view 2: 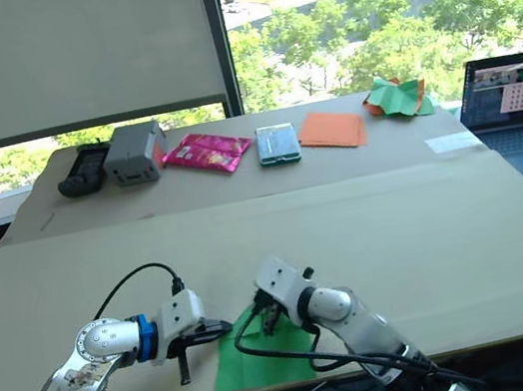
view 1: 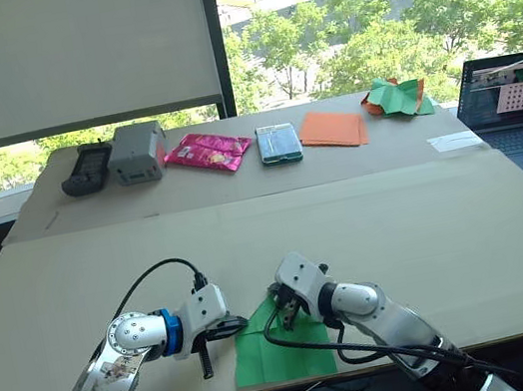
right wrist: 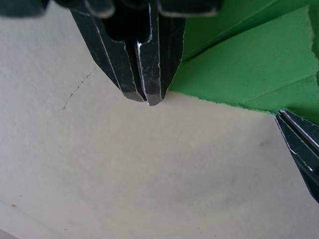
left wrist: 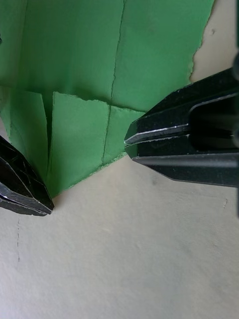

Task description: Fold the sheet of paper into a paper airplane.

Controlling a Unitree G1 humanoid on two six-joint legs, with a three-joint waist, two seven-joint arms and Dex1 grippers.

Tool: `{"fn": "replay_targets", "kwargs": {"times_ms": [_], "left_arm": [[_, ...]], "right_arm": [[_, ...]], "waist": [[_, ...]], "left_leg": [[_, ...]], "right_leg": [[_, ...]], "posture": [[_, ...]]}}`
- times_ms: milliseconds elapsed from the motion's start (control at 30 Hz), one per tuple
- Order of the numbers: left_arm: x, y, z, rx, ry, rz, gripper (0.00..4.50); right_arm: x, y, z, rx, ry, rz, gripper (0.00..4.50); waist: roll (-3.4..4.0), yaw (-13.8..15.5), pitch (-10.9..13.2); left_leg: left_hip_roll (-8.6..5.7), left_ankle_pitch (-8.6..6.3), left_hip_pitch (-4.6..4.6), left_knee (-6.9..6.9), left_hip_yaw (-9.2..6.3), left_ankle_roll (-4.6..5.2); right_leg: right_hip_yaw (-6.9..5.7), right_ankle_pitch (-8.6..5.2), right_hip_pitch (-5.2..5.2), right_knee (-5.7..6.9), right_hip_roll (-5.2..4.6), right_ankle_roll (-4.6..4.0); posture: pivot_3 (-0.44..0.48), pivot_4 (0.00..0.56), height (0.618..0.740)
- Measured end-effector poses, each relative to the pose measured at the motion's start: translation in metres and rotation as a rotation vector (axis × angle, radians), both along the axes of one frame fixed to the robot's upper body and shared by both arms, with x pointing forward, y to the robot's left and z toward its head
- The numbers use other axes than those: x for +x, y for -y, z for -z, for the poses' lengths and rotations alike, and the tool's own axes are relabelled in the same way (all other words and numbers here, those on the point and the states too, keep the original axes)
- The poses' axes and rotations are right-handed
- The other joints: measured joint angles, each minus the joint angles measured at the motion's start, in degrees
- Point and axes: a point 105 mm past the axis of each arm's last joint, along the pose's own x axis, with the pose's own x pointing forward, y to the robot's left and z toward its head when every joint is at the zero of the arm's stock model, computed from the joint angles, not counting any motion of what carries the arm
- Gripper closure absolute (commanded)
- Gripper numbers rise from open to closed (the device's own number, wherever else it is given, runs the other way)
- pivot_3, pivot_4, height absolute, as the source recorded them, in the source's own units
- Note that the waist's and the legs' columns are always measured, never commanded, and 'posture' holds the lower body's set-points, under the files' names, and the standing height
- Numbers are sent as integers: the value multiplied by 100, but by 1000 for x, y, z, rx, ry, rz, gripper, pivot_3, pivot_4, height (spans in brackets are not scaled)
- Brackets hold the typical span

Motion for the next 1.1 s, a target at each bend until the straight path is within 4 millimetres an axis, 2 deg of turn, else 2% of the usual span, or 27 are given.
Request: {"fn": "replay_targets", "kwargs": {"times_ms": [333, 667, 867, 1000, 1100], "left_arm": [[-5, -1, 2, 10, -17, -3, 4483], [-17, -22, 0, 44, -40, -30, 4483], [-16, -24, -2, 38, -40, -42, 4483], [-11, -22, -9, 14, -61, -61, 4483], [-6, -22, -20, -34, -85, -97, 4483]], "right_arm": [[0, 1, 1, -62, 59, -39, 4500], [-1, 0, 1, -70, 61, -50, 4500], [0, 0, 0, -73, 64, -58, 4500], [2, 1, -4, -59, 82, -59, 4500], [7, 6, -19, -2, 93, -43, 4500]], "waist": [[-1, 33, -1], [3, 35, -3], [2, 35, -2], [6, 48, 29], [-21, 90, 117]], "left_leg": [[-1, -3, 7, 4, 1, -5], [-1, -22, 23, 4, 0, -35], [-4, -26, 21, 4, 4, -41], [-5, -26, 8, 4, 4, -41], [-6, -25, -34, 4, -1, -40]], "right_leg": [[-1, -31, 0, -2, -7, -5], [-5, -34, -3, -5, -15, -8], [-39, -35, -11, -12, -48, -7], [-43, -35, -38, -11, -50, -7], [-52, -35, -80, -14, -48, -7]], "posture": [[0, 150, 706], [0, 150, 706], [0, 150, 706], [0, 150, 706], [0, 150, 706]]}}
